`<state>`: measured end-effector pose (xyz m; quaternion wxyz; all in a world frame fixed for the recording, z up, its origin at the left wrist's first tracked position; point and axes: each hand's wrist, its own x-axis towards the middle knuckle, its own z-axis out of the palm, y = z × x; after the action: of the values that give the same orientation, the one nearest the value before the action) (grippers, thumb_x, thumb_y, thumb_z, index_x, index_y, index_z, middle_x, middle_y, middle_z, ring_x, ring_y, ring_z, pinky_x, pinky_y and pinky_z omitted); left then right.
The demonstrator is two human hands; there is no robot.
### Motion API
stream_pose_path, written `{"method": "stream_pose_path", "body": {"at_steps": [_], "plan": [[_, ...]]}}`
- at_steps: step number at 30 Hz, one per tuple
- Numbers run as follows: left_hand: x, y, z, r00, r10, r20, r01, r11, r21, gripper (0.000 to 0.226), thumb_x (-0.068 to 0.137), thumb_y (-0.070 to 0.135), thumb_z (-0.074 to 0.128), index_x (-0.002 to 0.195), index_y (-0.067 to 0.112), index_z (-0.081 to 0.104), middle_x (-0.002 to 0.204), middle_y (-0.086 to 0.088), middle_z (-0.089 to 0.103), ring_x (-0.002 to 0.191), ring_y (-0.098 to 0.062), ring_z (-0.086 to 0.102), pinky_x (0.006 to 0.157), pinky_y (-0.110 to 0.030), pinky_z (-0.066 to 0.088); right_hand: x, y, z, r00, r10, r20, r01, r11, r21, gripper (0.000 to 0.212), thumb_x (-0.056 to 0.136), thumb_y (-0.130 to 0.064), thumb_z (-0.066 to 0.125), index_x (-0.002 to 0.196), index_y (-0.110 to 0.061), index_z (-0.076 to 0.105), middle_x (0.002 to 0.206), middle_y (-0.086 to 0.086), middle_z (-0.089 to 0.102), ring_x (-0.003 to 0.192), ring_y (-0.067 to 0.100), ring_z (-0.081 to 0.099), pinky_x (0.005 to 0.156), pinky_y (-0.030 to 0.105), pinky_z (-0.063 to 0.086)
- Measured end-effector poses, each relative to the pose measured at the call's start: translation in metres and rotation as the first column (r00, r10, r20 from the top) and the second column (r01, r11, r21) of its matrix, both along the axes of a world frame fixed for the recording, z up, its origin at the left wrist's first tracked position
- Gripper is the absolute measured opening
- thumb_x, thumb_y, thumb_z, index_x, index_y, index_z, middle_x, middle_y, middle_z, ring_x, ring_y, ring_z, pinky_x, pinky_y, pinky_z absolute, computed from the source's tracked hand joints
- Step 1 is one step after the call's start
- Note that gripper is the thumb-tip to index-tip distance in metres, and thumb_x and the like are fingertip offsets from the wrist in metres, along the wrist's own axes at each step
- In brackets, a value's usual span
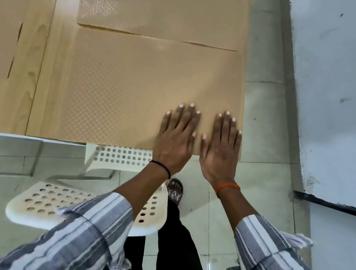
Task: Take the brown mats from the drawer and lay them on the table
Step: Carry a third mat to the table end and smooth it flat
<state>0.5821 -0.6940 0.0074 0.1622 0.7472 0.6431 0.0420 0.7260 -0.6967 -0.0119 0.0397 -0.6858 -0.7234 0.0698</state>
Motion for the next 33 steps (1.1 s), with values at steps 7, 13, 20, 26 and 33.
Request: {"method": "stream_pose_path", "body": {"at_steps": [7, 13, 20, 26, 33], "plan": [[-0.124, -0.002, 0.002, 0.975, 0.202, -0.097, -0.200, 0.979, 0.022, 0.060, 0.101, 0.053, 0.024, 0.155, 0.037, 0.004, 0.164, 0.007, -0.004, 0.151, -0.019, -0.005, 0.122, -0.045, 0.005, -0.002, 0.000, 0.003, 1.000, -0.004, -0.010, 0.005, 1.000, 0.016, 0.062, 0.104, -0.040, 0.026, 0.157, -0.011, 0.016, 0.166, 0.010, 0.012, 0.153, 0.027, 0.011, 0.123, 0.047, 0.015], [-0.181, -0.015, 0.010, 0.942, 0.328, -0.076, -0.325, 0.944, 0.051, 0.059, 0.099, 0.053, 0.024, 0.154, 0.040, 0.008, 0.164, 0.010, 0.002, 0.151, -0.018, 0.001, 0.122, -0.044, 0.006, -0.001, 0.000, 0.002, 1.000, 0.004, -0.011, -0.004, 1.000, -0.003, 0.062, 0.104, -0.041, 0.024, 0.158, -0.010, 0.014, 0.166, 0.010, 0.011, 0.153, 0.028, 0.010, 0.123, 0.048, 0.014], [-0.181, -0.014, 0.005, 0.941, 0.325, -0.098, -0.321, 0.945, 0.059, 0.060, 0.099, 0.053, 0.020, 0.155, 0.037, 0.006, 0.164, 0.008, -0.001, 0.152, -0.019, 0.000, 0.121, -0.046, 0.006, -0.047, 0.008, 0.020, 0.988, 0.061, -0.140, -0.060, 0.998, 0.010, 0.062, 0.100, -0.027, 0.030, 0.157, -0.011, 0.014, 0.167, 0.010, 0.003, 0.154, 0.028, 0.005, 0.123, 0.051, 0.008], [-0.185, -0.010, 0.003, 0.935, 0.331, -0.128, -0.321, 0.942, 0.095, 0.059, 0.099, 0.051, 0.031, 0.154, 0.033, 0.019, 0.163, 0.004, 0.014, 0.150, -0.023, 0.013, 0.119, -0.045, 0.013, -0.130, 0.050, 0.017, 0.961, 0.202, -0.190, -0.203, 0.979, 0.017, 0.064, 0.096, -0.032, 0.035, 0.156, -0.016, 0.022, 0.166, 0.008, 0.012, 0.153, 0.026, 0.011, 0.123, 0.052, 0.009], [-0.162, 0.055, 0.015, 0.968, 0.243, 0.058, -0.248, 0.965, 0.089, 0.052, 0.098, 0.032, 0.040, 0.147, 0.016, 0.037, 0.155, -0.006, 0.034, 0.141, -0.026, 0.033, 0.111, -0.045, 0.027, -0.133, 0.055, 0.003, 0.973, 0.213, -0.084, -0.214, 0.977, -0.001, 0.065, 0.096, -0.038, 0.030, 0.157, -0.016, 0.022, 0.166, 0.009, 0.014, 0.153, 0.027, 0.011, 0.123, 0.051, 0.010]]}}
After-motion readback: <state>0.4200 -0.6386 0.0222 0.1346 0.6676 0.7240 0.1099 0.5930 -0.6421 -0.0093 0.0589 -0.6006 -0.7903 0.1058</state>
